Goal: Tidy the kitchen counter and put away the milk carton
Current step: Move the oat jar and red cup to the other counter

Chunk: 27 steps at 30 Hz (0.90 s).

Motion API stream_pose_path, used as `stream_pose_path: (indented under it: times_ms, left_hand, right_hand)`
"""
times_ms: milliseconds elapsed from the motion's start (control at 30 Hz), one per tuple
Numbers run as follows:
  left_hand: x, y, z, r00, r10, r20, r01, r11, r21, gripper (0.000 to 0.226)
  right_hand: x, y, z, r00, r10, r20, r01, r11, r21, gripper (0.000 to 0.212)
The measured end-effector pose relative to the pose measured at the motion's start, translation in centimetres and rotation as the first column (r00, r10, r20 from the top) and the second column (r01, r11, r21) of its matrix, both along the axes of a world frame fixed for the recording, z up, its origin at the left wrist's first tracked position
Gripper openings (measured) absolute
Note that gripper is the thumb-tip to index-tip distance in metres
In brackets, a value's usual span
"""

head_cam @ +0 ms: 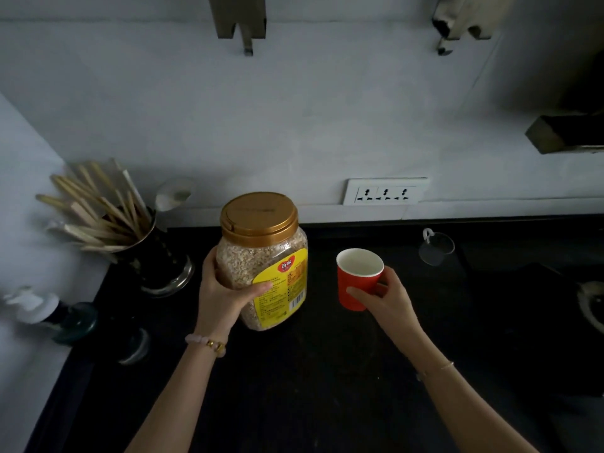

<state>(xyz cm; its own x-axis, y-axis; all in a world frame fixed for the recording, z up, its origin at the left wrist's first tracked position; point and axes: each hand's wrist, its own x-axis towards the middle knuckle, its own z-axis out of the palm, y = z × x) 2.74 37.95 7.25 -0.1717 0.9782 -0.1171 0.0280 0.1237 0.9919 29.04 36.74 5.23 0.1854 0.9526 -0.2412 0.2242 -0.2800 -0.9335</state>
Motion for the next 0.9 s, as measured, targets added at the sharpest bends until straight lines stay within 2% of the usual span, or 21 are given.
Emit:
stream_pose_path:
  times_ms: [267,533,633,800,900]
  left_hand:
    - [0.0,3.6,-2.1,0.996,-0.083,-0.01,0.083,0.996,-0.01,0.112]
    - [-1.7,6.3,-2.8,0.969,-0.22,-0.108,0.217,0.975,-0.044,0.11]
    - [-2.7,7.3,-2.5,0.944,-0.267,-0.195,0.255,0.963,-0.085,0.106]
    - [-3.5,7.6,-3.0,0.921,-0.274,-0.275,0.247,0.96,-0.13,0.119]
    - [-3.6,7.5,-3.0,0.943,-0.248,-0.223,0.225,0.966,-0.124,0.117]
  right_hand:
    - [-0.6,3.1,-2.0,1.0,-0.014,0.011,0.014,1.0,0.0,0.071]
    - [-1.0,5.3,-2.9,0.999,0.001,0.034,-0.002,0.999,0.033,0.069]
    - [-1.2,6.3,-3.4,0.999,0.008,0.043,-0.01,0.999,0.044,0.068]
    - [-1.8,8.4,-4.1,0.998,0.032,0.049,-0.035,0.997,0.064,0.07]
    - [-1.9,9.5,-4.4,0.997,0.05,0.059,-0.055,0.995,0.08,0.07]
